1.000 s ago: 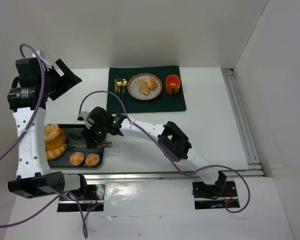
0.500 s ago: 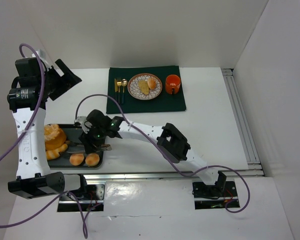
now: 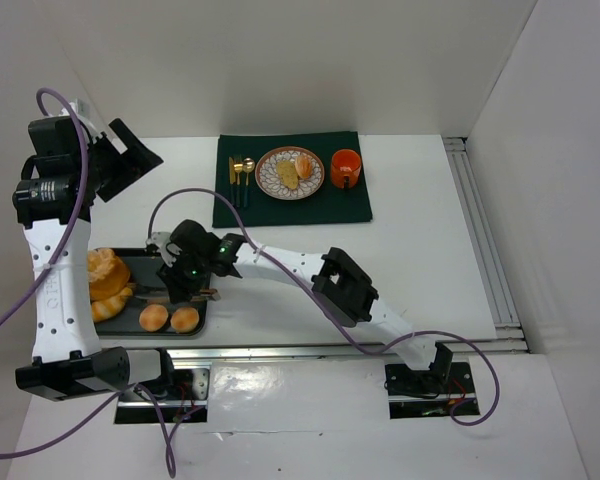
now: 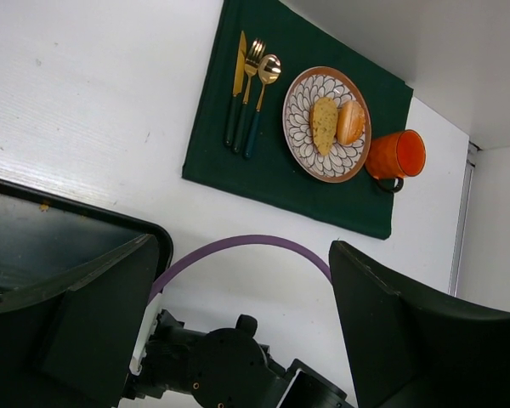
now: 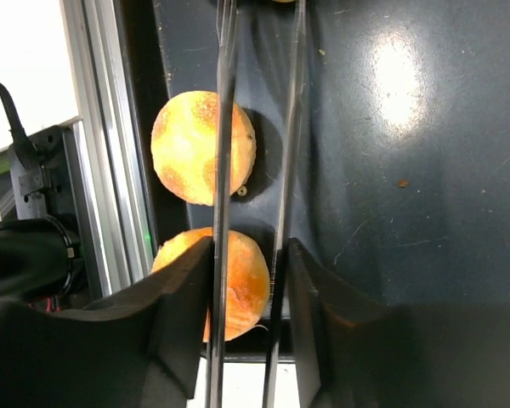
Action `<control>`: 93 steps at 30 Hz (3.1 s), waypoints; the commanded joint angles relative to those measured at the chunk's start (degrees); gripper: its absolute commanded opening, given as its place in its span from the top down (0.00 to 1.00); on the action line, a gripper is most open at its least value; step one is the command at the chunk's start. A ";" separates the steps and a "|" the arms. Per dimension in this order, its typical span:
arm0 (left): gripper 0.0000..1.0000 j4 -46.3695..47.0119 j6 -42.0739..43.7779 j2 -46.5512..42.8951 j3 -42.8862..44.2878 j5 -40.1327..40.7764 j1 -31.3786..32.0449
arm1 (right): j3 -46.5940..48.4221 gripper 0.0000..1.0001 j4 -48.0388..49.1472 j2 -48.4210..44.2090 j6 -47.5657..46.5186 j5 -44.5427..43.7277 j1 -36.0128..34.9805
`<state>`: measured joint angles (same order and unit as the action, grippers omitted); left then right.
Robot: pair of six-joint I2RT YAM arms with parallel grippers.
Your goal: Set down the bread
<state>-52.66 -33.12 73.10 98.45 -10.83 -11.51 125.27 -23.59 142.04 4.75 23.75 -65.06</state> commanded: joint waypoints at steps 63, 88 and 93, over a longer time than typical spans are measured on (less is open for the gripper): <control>0.05 2.48 -0.36 0.82 -0.19 0.02 0.08 | -47.06 1.00 14.35 -54.68 7.54 -25.86 27.43; 0.05 2.48 -0.89 1.34 -1.25 0.02 0.08 | -49.16 0.56 17.79 -45.27 13.26 -28.23 33.42; 0.05 1.95 -0.89 1.87 -0.72 0.02 0.08 | -50.30 0.46 17.27 -47.03 13.26 -28.23 33.94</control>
<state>-52.27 -33.41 74.81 97.12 -10.35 -11.51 75.40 -9.67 98.10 17.78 -4.03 -31.62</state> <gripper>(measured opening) 0.946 0.544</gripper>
